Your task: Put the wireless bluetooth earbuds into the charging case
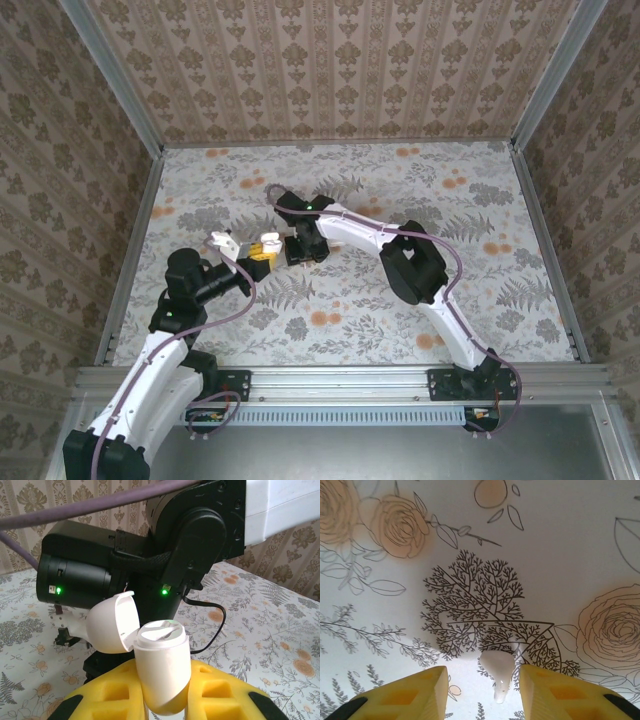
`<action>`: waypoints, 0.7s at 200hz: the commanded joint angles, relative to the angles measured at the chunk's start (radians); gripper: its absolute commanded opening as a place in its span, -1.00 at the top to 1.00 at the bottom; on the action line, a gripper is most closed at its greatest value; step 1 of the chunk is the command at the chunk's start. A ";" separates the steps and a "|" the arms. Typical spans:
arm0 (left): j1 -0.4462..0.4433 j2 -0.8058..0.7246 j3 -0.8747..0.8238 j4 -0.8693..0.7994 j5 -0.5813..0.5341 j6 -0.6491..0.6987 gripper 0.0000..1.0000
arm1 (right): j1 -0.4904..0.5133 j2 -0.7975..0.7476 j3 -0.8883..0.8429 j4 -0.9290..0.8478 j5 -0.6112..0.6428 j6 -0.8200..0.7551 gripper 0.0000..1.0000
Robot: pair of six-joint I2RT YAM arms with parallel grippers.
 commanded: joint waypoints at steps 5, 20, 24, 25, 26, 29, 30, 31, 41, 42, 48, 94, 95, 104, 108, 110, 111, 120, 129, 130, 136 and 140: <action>0.007 -0.005 0.006 0.001 0.014 0.008 1.00 | 0.007 0.034 0.054 -0.079 0.035 -0.032 0.16; 0.008 -0.006 0.006 0.004 0.015 0.007 1.00 | 0.008 0.047 0.069 -0.091 0.044 -0.038 0.19; 0.008 -0.003 0.006 0.003 0.015 0.007 1.00 | 0.009 0.051 0.074 -0.092 0.046 -0.040 0.19; 0.007 -0.004 0.006 0.003 0.015 0.007 1.00 | 0.009 0.052 0.074 -0.093 0.046 -0.040 0.20; 0.007 -0.005 0.006 0.003 0.015 0.008 1.00 | 0.008 0.053 0.075 -0.093 0.047 -0.040 0.20; 0.007 -0.005 0.006 0.003 0.015 0.007 1.00 | 0.008 0.056 0.079 -0.095 0.049 -0.042 0.21; 0.007 -0.005 0.005 0.003 0.015 0.007 1.00 | 0.009 0.057 0.080 -0.095 0.050 -0.044 0.21; 0.007 -0.005 0.005 0.003 0.015 0.007 1.00 | 0.008 0.058 0.081 -0.095 0.051 -0.044 0.21; 0.008 -0.005 0.005 0.004 0.014 0.007 1.00 | 0.009 0.072 0.096 -0.108 0.058 -0.049 0.23; 0.008 -0.005 0.006 0.003 0.014 0.006 1.00 | 0.009 0.073 0.098 -0.109 0.058 -0.049 0.23; 0.007 -0.003 0.006 0.004 0.015 0.007 1.00 | 0.009 0.081 0.108 -0.116 0.063 -0.053 0.25; 0.007 -0.003 0.003 0.004 0.016 0.006 1.00 | 0.012 0.119 0.163 -0.158 0.083 -0.072 0.34; 0.007 -0.003 0.003 0.004 0.016 0.006 1.00 | 0.012 0.120 0.163 -0.158 0.083 -0.072 0.35; 0.007 -0.004 0.004 0.003 0.017 0.005 1.00 | 0.014 0.121 0.166 -0.160 0.085 -0.075 0.38; 0.007 -0.004 0.003 0.003 0.017 0.005 1.00 | 0.015 0.120 0.168 -0.161 0.086 -0.077 0.40; 0.007 -0.003 0.004 0.003 0.017 0.005 1.00 | 0.015 0.120 0.167 -0.162 0.087 -0.078 0.41; 0.007 -0.003 0.004 0.004 0.016 0.005 1.00 | 0.015 0.119 0.167 -0.162 0.087 -0.078 0.41; 0.007 -0.003 0.004 0.003 0.016 0.003 1.00 | 0.017 0.113 0.168 -0.165 0.092 -0.081 0.45; 0.007 -0.003 0.004 0.004 0.017 0.001 1.00 | 0.017 0.105 0.166 -0.166 0.096 -0.084 0.48; 0.007 -0.003 0.003 0.004 0.017 0.002 1.00 | 0.017 0.105 0.166 -0.166 0.096 -0.084 0.48; 0.007 -0.003 0.003 0.004 0.017 0.001 1.00 | 0.017 0.096 0.163 -0.168 0.102 -0.087 0.51; 0.007 -0.002 0.003 0.004 0.017 0.002 1.00 | 0.016 0.089 0.160 -0.167 0.107 -0.089 0.52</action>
